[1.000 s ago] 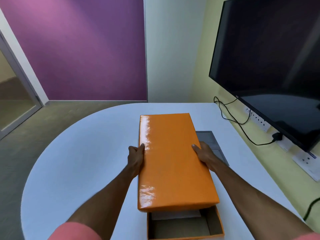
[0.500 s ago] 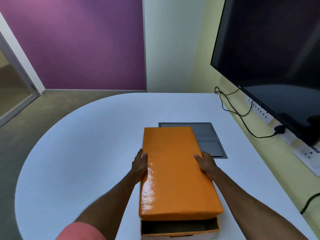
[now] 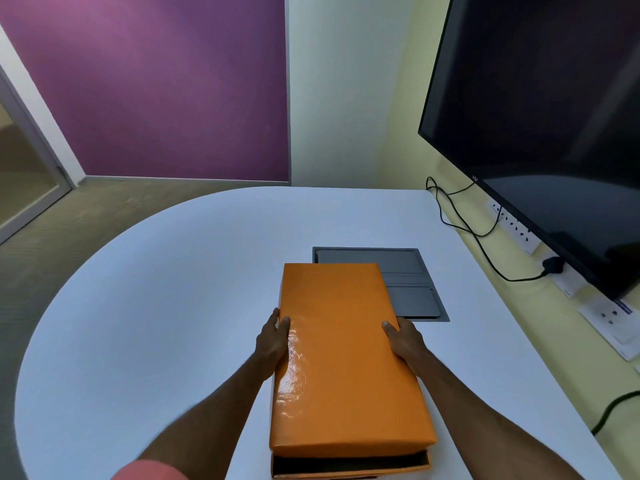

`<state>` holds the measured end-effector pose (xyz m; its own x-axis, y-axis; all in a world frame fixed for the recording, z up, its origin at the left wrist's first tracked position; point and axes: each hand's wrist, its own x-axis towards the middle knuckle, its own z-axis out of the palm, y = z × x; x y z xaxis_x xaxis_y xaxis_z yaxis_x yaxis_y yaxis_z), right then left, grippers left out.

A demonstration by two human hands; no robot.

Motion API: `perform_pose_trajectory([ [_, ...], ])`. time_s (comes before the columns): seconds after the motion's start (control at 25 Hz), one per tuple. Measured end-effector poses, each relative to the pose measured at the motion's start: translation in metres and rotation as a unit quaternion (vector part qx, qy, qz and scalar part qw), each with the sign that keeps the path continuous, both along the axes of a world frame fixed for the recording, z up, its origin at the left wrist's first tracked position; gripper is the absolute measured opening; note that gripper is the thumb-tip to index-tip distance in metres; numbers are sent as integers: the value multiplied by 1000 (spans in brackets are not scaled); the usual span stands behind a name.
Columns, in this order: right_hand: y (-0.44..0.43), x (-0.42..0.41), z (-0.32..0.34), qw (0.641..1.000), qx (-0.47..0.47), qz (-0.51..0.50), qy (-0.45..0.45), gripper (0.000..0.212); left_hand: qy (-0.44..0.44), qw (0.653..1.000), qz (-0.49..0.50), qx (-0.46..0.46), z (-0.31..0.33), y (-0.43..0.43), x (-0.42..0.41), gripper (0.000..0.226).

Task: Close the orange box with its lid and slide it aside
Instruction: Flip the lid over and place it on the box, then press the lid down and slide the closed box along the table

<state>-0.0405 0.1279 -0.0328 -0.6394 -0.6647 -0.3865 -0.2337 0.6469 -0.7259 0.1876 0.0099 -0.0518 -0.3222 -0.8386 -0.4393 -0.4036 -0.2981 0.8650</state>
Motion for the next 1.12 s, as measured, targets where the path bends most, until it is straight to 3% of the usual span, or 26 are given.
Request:
perform_pose_trajectory([
  [0.52, 42, 21, 3, 1000, 14, 12, 21, 46, -51, 999, -2, -18, -3, 44, 15, 69],
  [0.76, 72, 42, -8, 995, 37, -24, 86, 62, -94, 993, 17, -68, -8, 74, 24, 61],
  [1.0, 89, 48, -18, 989, 90, 26, 118, 79, -133, 987, -8, -93, -17, 92, 33, 75],
  [1.12, 94, 53, -27, 989, 88, 19, 115, 79, -144, 983, 0, -117, -22, 101, 35, 72],
])
